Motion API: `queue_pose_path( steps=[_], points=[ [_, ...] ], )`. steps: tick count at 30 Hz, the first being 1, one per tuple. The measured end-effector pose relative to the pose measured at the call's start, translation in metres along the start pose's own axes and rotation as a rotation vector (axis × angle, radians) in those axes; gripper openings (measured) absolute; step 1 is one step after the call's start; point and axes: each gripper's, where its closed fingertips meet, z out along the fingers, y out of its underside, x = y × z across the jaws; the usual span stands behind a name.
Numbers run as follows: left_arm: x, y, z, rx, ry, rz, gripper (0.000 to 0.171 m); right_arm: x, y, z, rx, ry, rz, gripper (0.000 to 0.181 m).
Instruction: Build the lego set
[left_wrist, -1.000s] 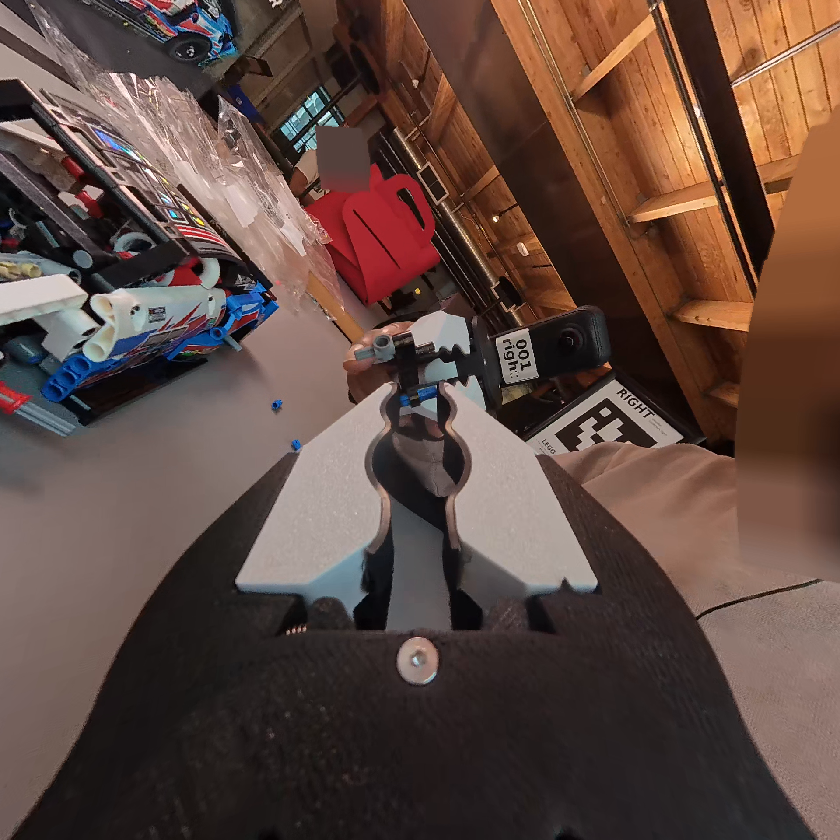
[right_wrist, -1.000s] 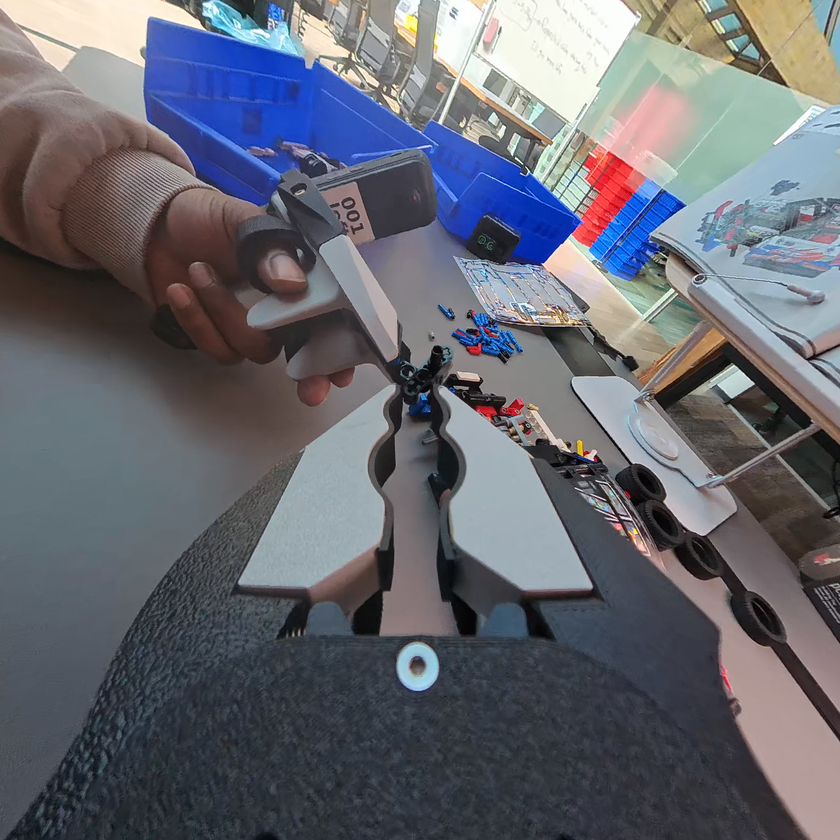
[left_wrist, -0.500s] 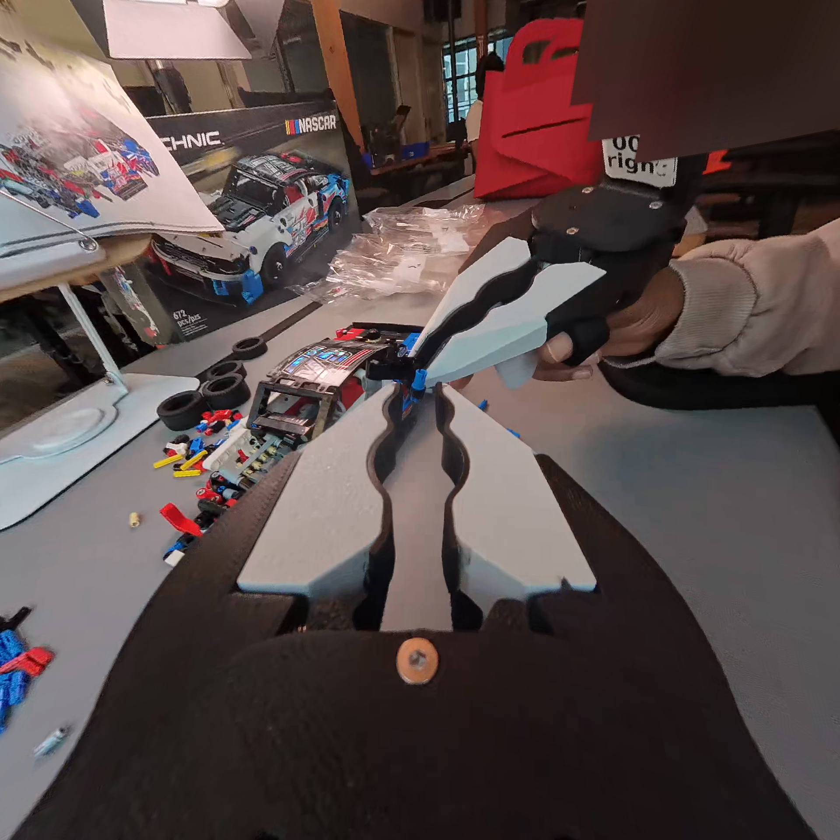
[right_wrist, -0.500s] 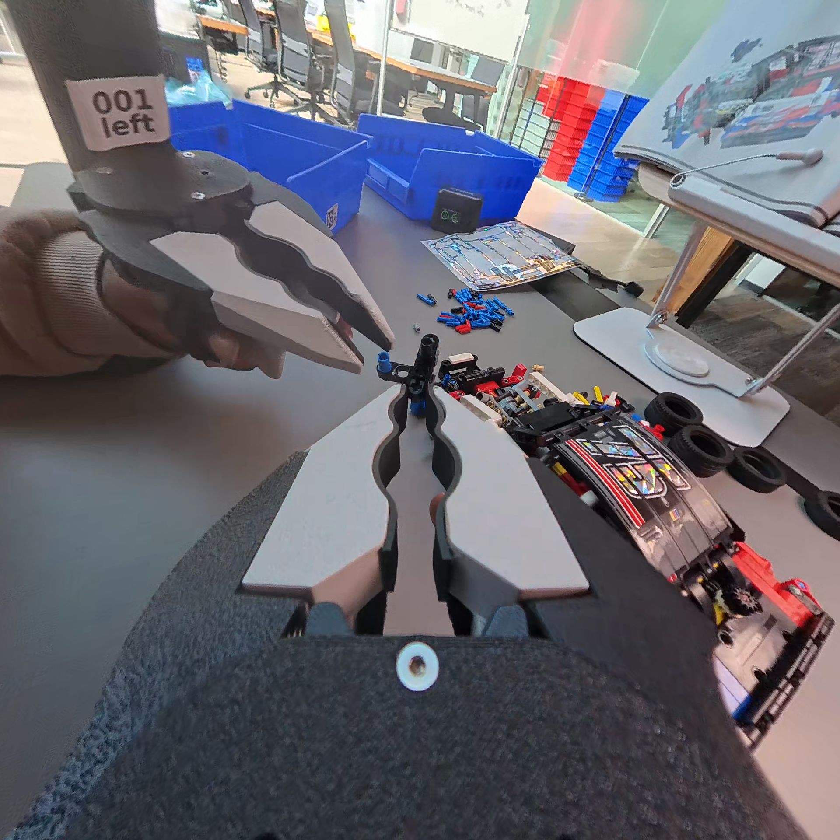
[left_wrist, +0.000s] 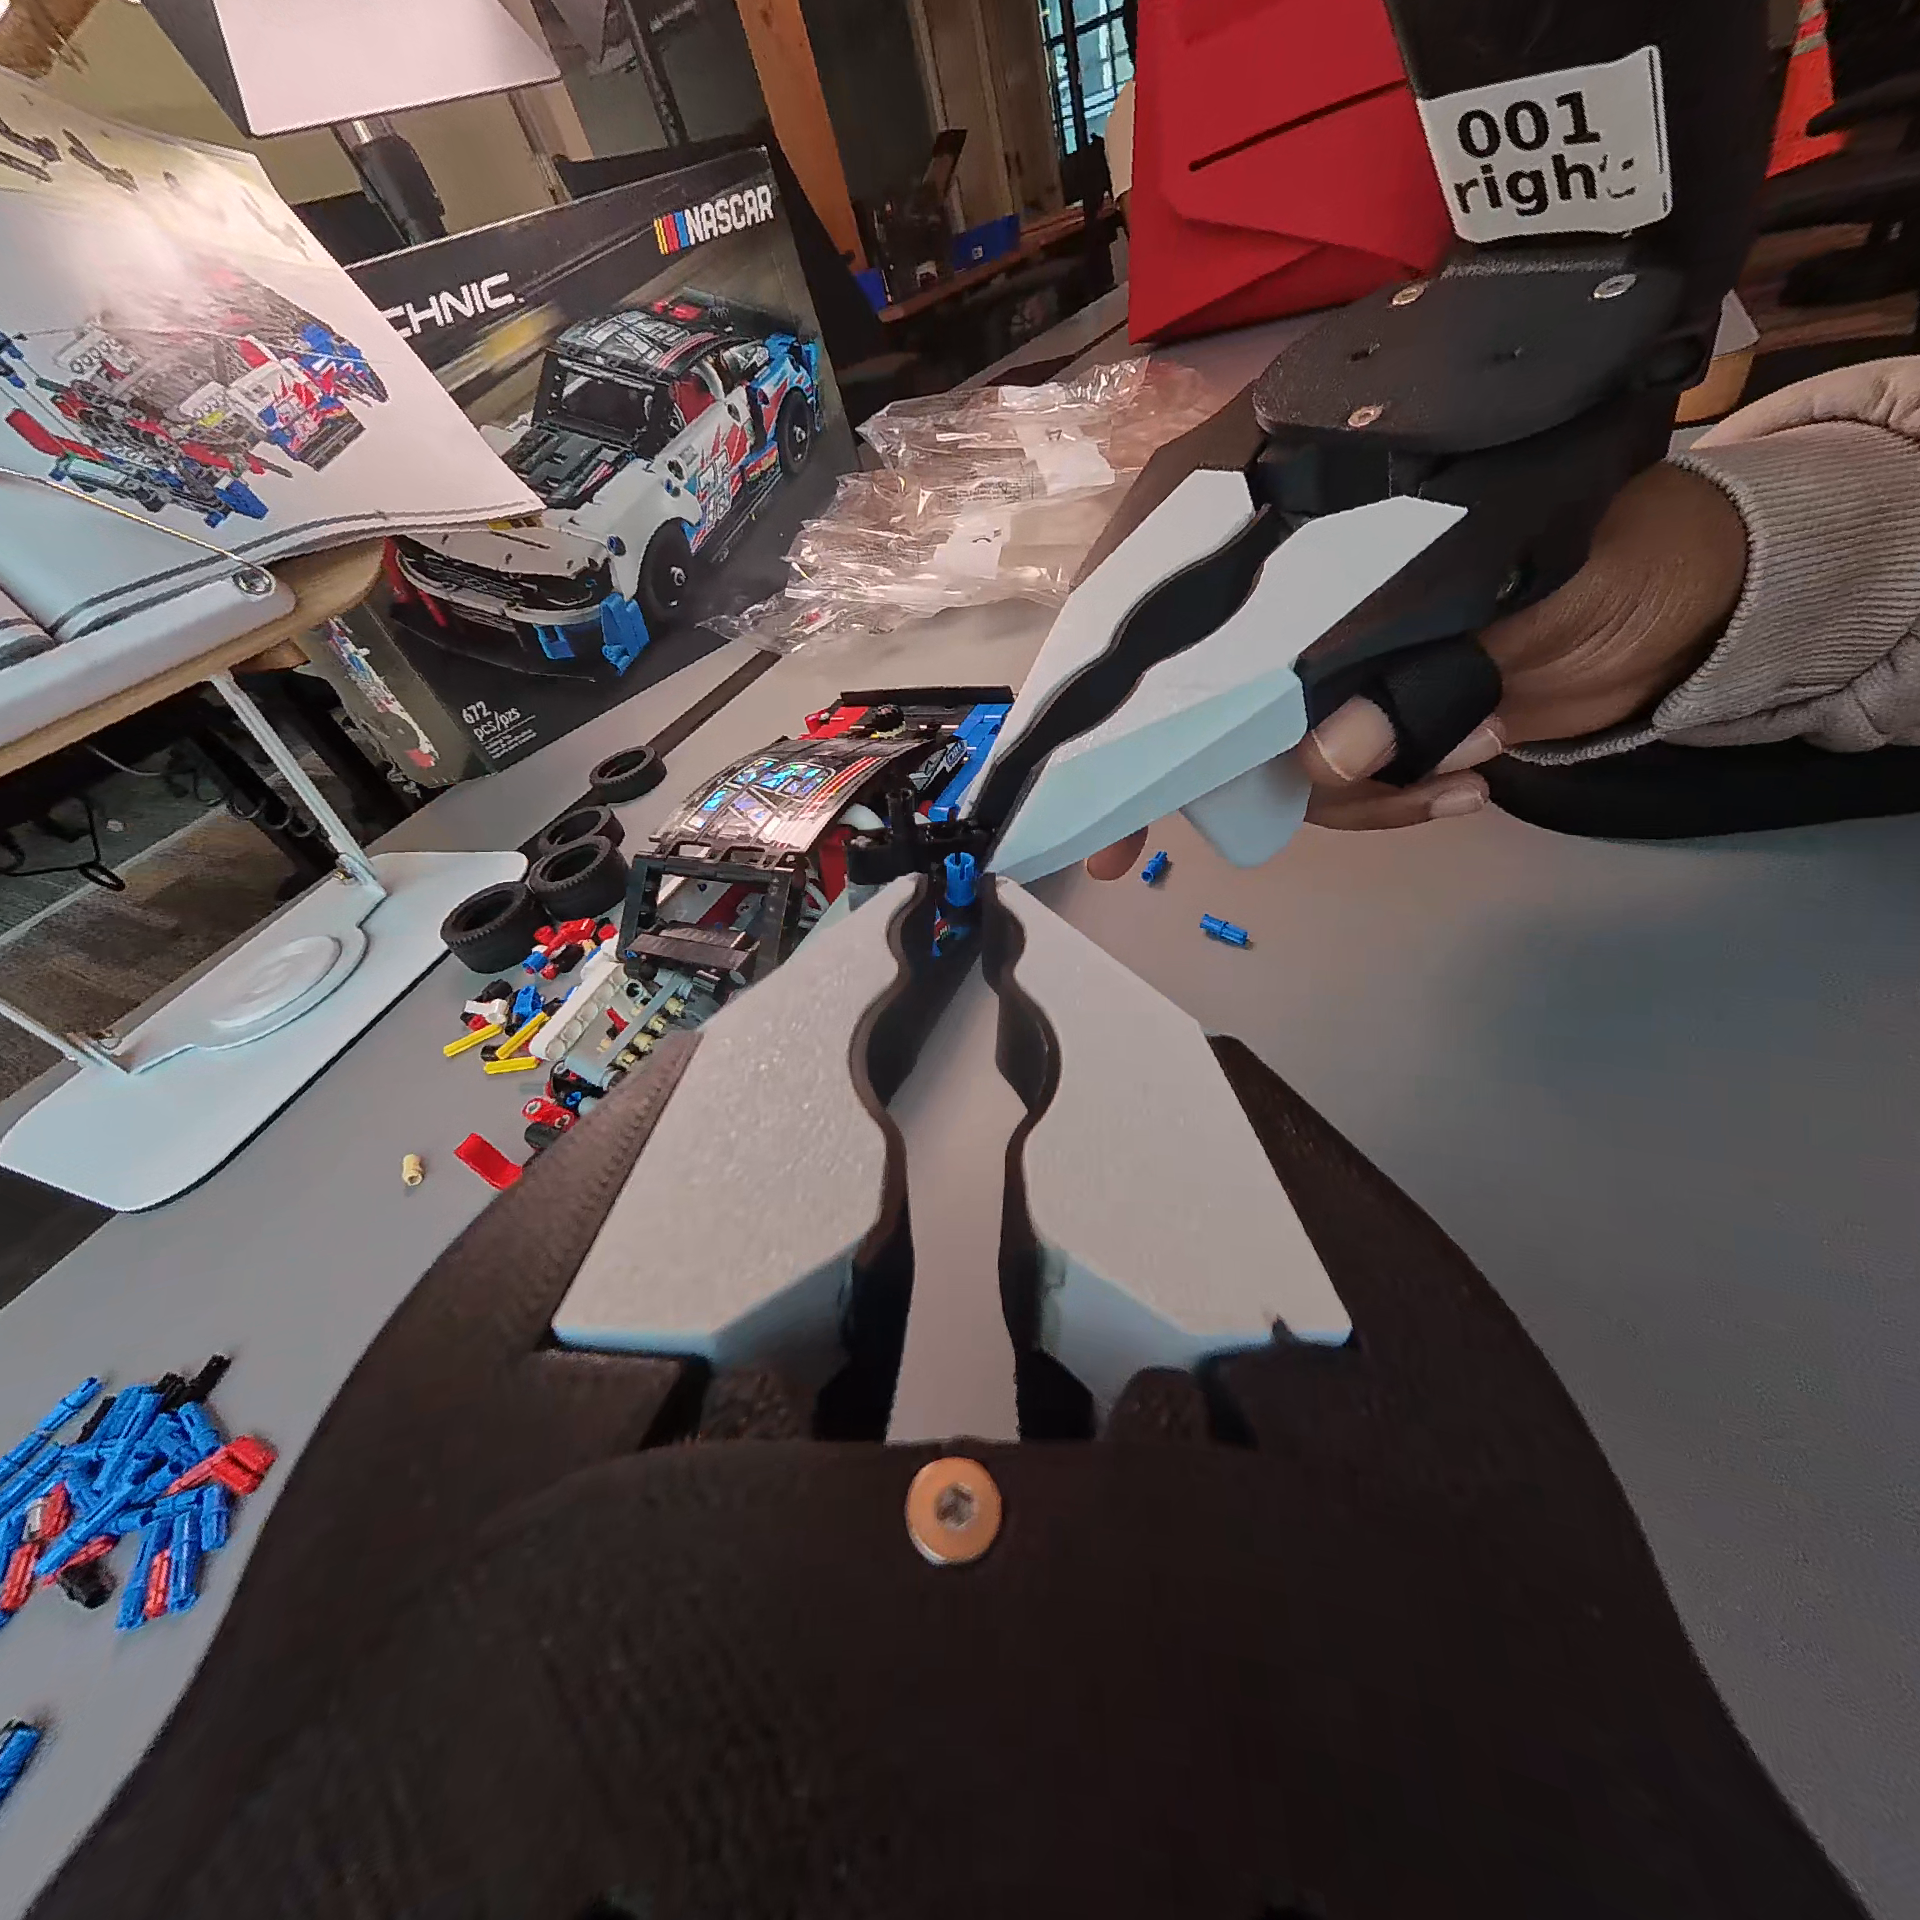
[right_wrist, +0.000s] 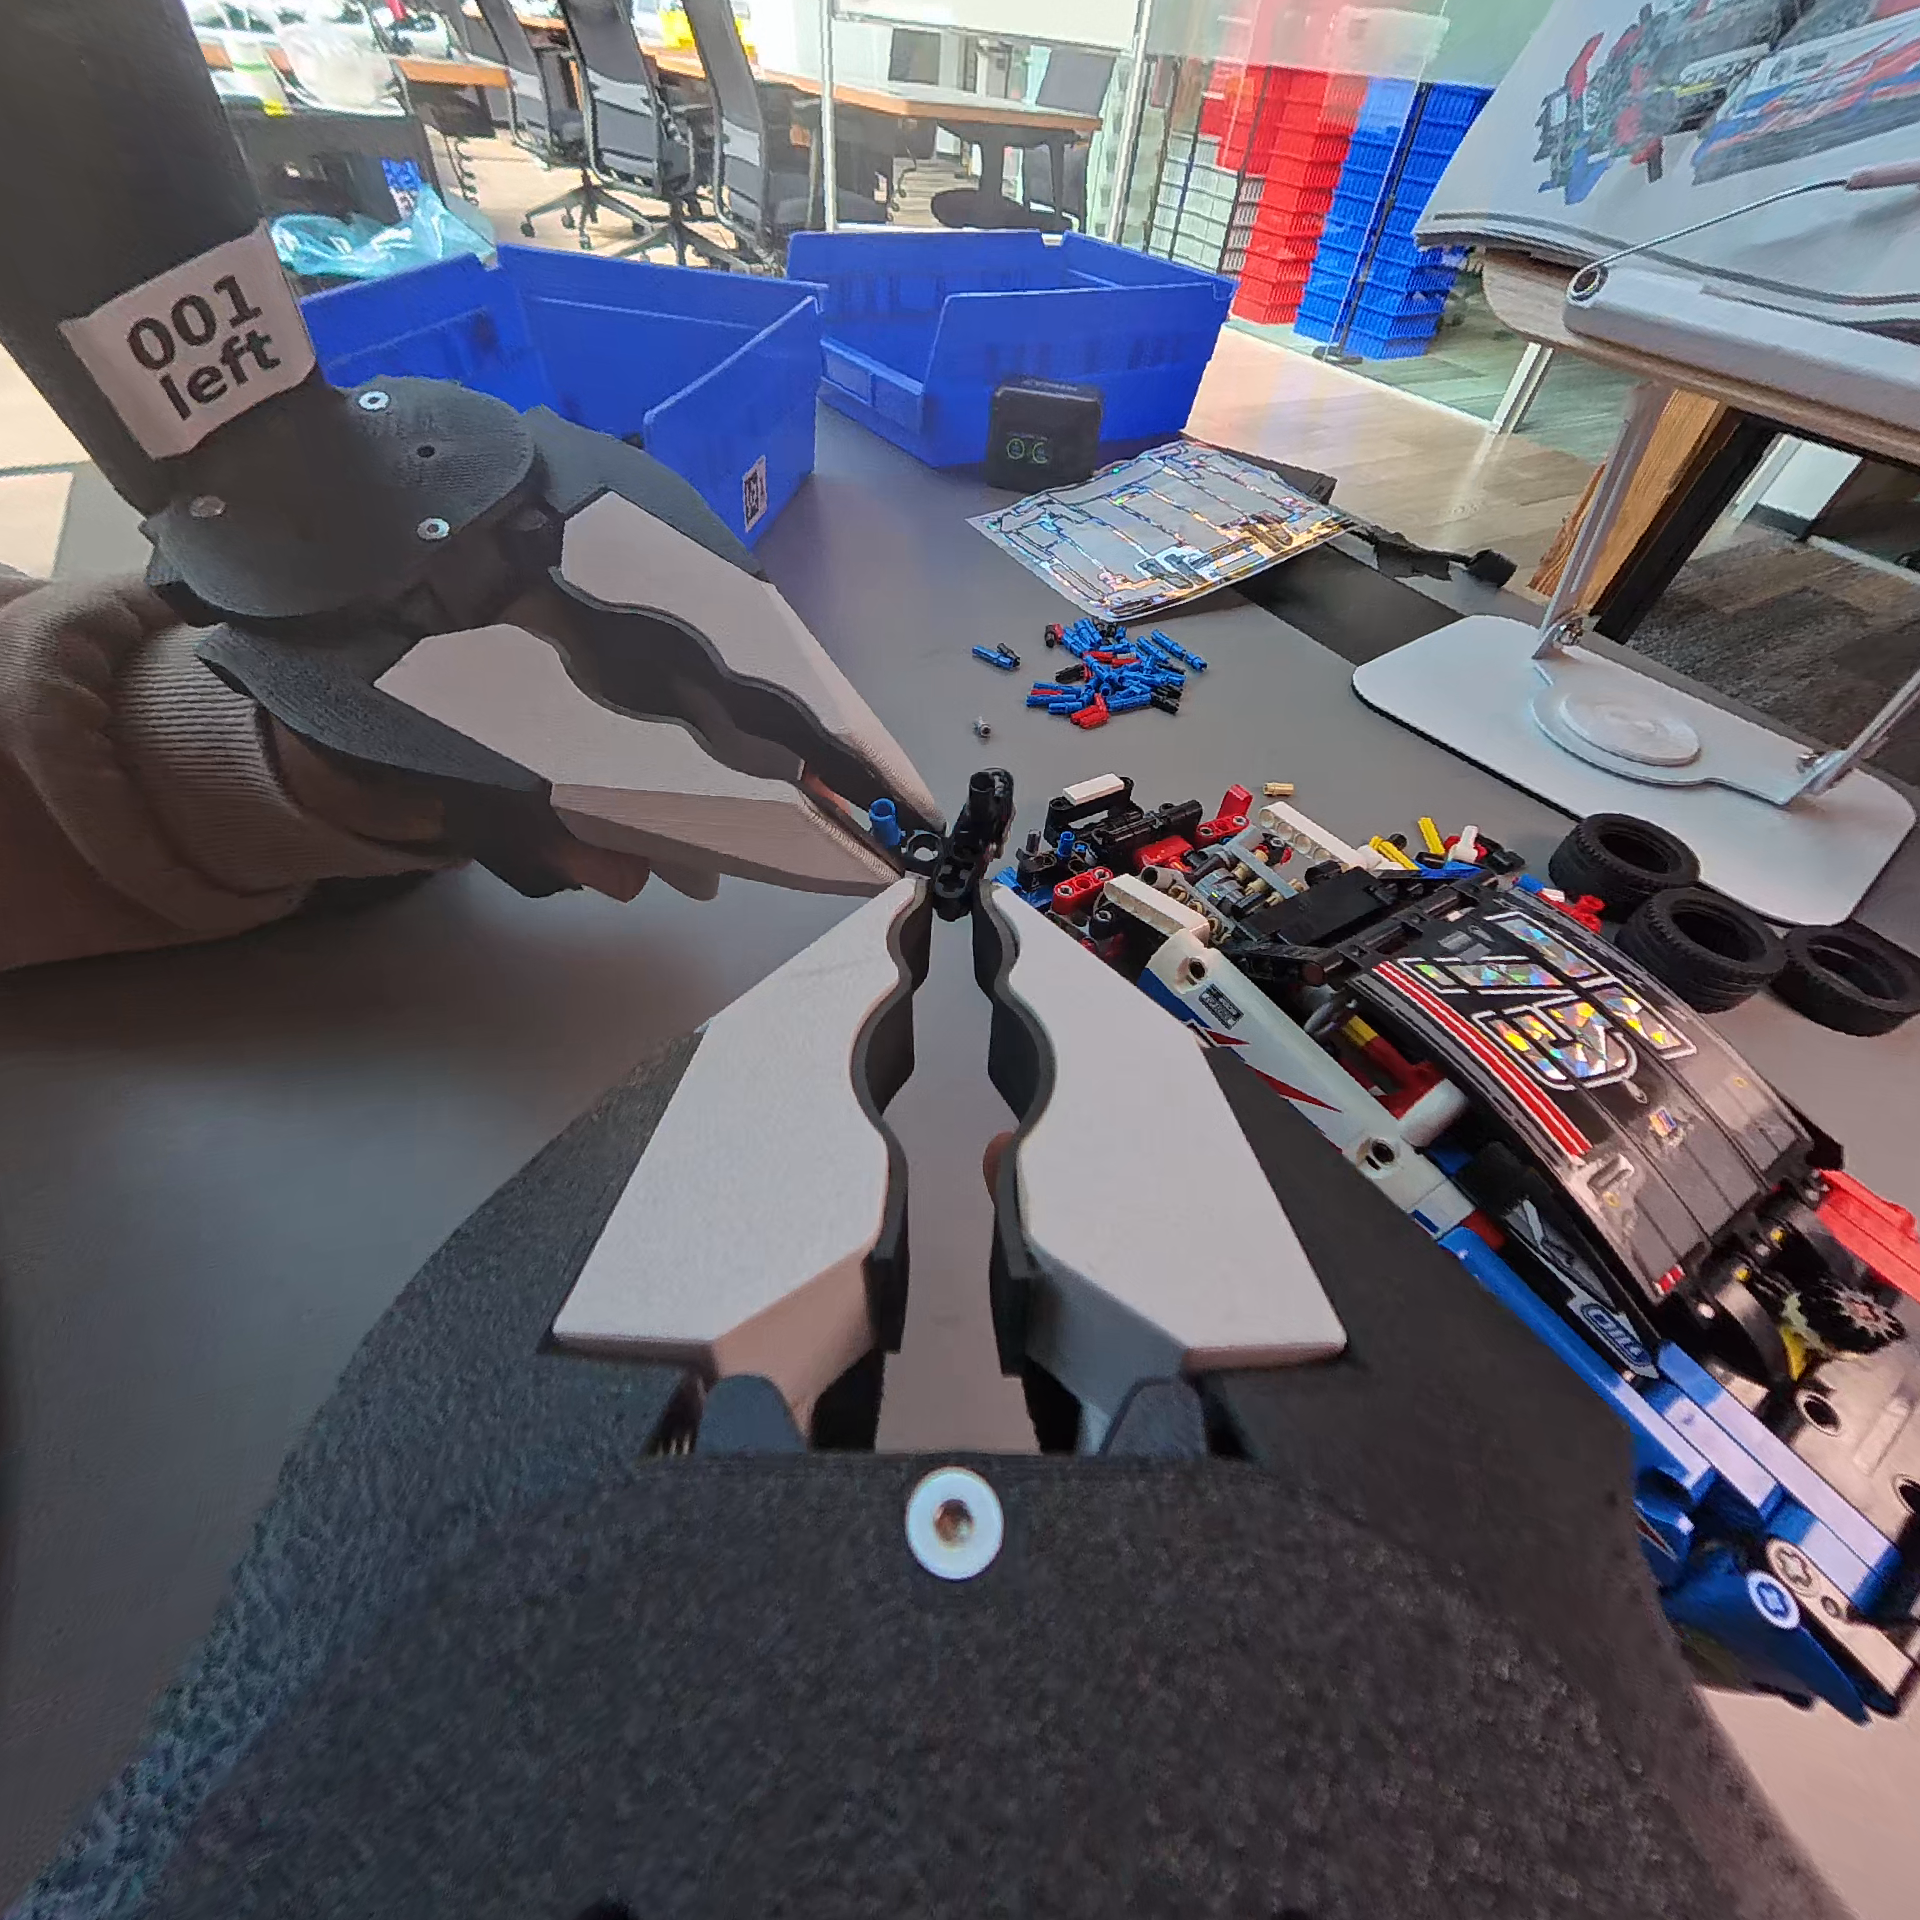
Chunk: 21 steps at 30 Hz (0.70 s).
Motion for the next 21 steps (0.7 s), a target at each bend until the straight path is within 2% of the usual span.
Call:
queue_pose_path(
  steps=[3, 5, 7, 10, 13, 16, 18, 21],
  points=[
    [-0.003, -0.002, -0.003, 0.002, 0.004, 0.029, 0.006, -0.004, -0.004, -0.004, 0.025, -0.054, -0.070, 0.005],
    [-0.002, -0.002, -0.006, 0.003, 0.035, 0.048, 0.005, -0.001, -0.009, -0.013, 0.037, -0.113, -0.140, 0.011],
    [0.004, 0.002, -0.007, -0.016, 0.098, 0.062, 0.006, 0.008, -0.005, -0.031, -0.022, -0.190, -0.217, 0.011],
    [0.014, 0.010, -0.006, -0.062, 0.170, 0.064, 0.006, 0.027, 0.036, -0.064, -0.290, -0.294, -0.247, 0.011],
    [0.025, 0.019, -0.003, -0.106, 0.212, 0.061, 0.006, 0.043, 0.082, -0.089, -0.513, -0.310, -0.219, 0.010],
    [0.033, 0.028, 0.001, -0.146, 0.242, 0.063, 0.006, 0.035, 0.108, -0.089, -0.580, -0.333, -0.188, 0.010],
    [0.036, 0.033, 0.003, -0.168, 0.260, 0.049, 0.006, 0.031, 0.122, -0.084, -0.622, -0.334, -0.230, 0.013],
    [0.039, 0.037, 0.003, -0.182, 0.280, 0.035, 0.006, 0.030, 0.121, -0.071, -0.587, -0.362, -0.291, 0.017]
  ],
)
